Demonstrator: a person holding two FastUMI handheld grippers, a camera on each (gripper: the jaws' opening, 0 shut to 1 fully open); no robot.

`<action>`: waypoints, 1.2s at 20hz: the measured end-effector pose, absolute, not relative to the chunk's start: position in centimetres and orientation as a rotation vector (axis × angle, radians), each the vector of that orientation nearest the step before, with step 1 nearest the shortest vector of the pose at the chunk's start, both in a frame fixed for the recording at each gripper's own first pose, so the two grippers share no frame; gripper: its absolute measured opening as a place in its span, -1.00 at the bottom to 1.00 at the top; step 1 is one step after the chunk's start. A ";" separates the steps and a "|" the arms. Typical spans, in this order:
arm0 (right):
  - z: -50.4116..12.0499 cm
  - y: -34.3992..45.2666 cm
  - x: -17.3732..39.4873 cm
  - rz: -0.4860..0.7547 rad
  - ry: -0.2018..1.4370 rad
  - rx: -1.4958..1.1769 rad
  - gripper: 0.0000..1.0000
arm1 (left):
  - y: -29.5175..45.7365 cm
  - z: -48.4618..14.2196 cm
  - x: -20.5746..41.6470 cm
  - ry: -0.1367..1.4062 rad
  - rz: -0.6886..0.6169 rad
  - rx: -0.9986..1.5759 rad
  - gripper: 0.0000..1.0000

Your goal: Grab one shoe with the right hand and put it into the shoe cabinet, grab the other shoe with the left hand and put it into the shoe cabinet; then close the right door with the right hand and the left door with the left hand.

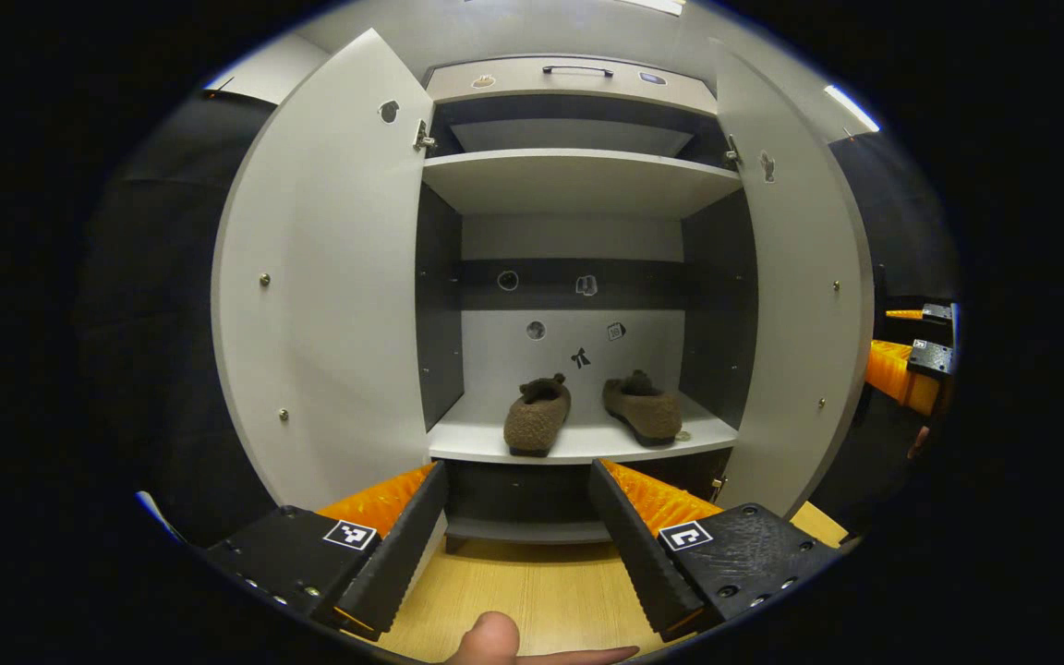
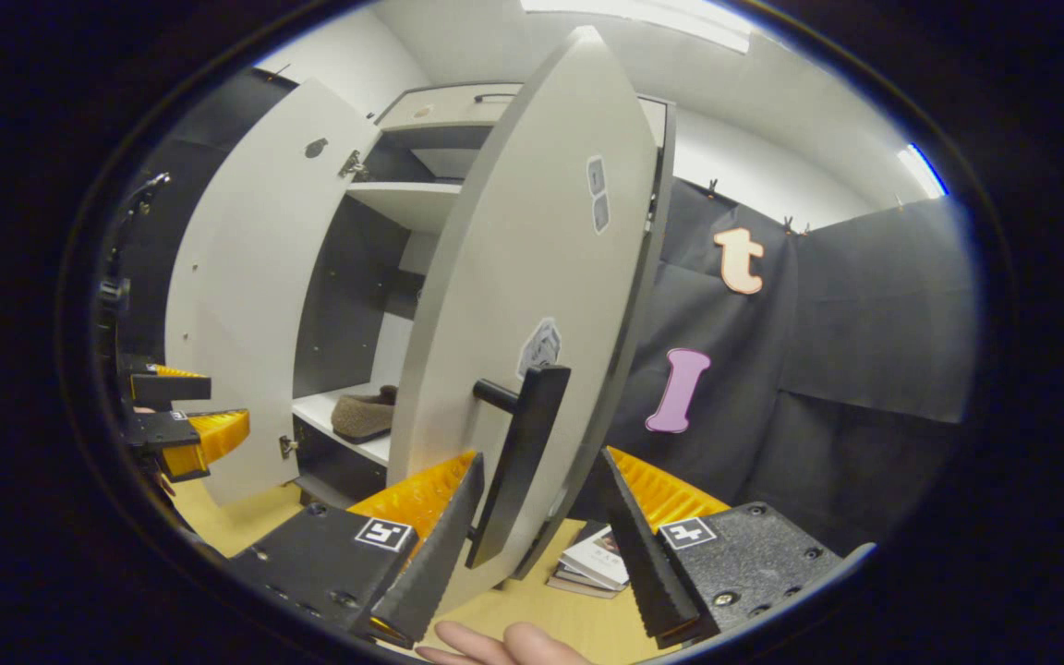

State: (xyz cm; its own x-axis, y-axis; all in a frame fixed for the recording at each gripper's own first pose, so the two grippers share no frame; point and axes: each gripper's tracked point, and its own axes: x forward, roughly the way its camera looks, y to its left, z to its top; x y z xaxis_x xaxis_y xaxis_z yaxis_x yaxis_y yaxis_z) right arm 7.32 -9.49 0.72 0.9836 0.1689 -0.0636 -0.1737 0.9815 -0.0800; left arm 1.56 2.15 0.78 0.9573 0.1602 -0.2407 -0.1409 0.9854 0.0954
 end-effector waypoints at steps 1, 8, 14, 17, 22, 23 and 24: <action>0.6 -9.2 7.7 0.186 0.068 -0.062 0.66 | 2.6 0.7 1.3 0.251 0.165 0.083 0.90; 0.9 -6.7 8.7 0.203 0.075 -0.024 0.66 | 5.4 0.3 0.4 0.273 0.244 0.107 0.89; 0.6 -3.2 6.4 0.347 0.075 -0.069 0.65 | 7.1 1.0 -0.2 0.257 0.269 0.139 0.89; -0.8 -0.1 5.7 0.421 0.131 -0.118 0.67 | 8.4 2.2 -1.3 0.221 0.285 0.142 0.90; -1.8 1.6 4.4 0.475 0.162 -0.136 0.72 | 14.2 6.7 -4.8 0.133 0.385 0.206 0.92; -2.1 1.9 4.3 0.481 0.179 -0.134 0.73 | 16.2 7.9 -5.5 0.112 0.425 0.230 0.92; -2.5 2.2 4.1 0.487 0.196 -0.130 0.74 | 18.1 8.8 -6.3 0.093 0.460 0.250 1.00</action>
State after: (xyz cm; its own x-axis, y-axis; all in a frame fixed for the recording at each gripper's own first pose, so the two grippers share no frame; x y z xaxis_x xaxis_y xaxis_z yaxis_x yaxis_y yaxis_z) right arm 4.06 2.23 -2.51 0.8656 0.4512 -0.2172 -0.4761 0.8760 -0.0777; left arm -6.28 18.07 8.82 0.8926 0.4497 -0.0322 -0.4270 0.8662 0.2594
